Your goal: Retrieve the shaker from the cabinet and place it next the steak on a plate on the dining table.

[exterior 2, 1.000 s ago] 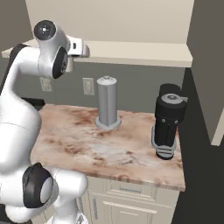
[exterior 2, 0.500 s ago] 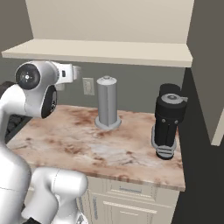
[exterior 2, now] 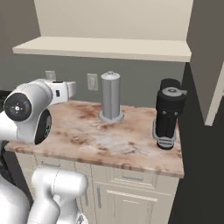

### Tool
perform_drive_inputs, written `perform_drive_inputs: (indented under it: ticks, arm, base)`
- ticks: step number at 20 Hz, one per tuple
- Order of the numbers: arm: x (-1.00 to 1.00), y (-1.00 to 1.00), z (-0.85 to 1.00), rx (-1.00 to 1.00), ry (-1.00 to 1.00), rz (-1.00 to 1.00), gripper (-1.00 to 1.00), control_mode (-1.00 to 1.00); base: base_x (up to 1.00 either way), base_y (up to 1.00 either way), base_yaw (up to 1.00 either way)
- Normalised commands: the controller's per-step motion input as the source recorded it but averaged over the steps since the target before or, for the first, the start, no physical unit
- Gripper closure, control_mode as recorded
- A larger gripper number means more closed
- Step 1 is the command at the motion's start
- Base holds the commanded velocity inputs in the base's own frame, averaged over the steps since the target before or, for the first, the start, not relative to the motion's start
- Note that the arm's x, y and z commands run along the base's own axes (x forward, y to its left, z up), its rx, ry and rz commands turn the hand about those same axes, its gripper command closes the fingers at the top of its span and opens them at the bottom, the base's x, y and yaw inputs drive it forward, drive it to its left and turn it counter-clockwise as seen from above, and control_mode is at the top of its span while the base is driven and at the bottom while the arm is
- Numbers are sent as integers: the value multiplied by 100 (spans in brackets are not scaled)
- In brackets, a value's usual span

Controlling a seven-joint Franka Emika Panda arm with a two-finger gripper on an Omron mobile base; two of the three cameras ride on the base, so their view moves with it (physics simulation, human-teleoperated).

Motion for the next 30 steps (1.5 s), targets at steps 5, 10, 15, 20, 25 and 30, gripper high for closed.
perform_drive_inputs:
  ticks: [5, 10, 15, 20, 25, 30]
  arm:
    - [0, 0, 0, 0, 0, 0, 100, 100]
    - [0, 0, 0, 0, 0, 0, 100, 100]
    - [0, 0, 0, 0, 0, 0, 100, 100]
    - [0, 0, 0, 0, 0, 0, 100, 100]
    - [0, 0, 0, 0, 0, 0, 100, 100]
    - [0, 0, 0, 0, 0, 0, 100, 100]
  base:
    - [-80, -10, 8]
    - [-51, -2, 17]
    - [-38, -1, 28]
    - [-28, 0, 40]
    - [-17, 5, 51]
    - [-12, 15, 60]
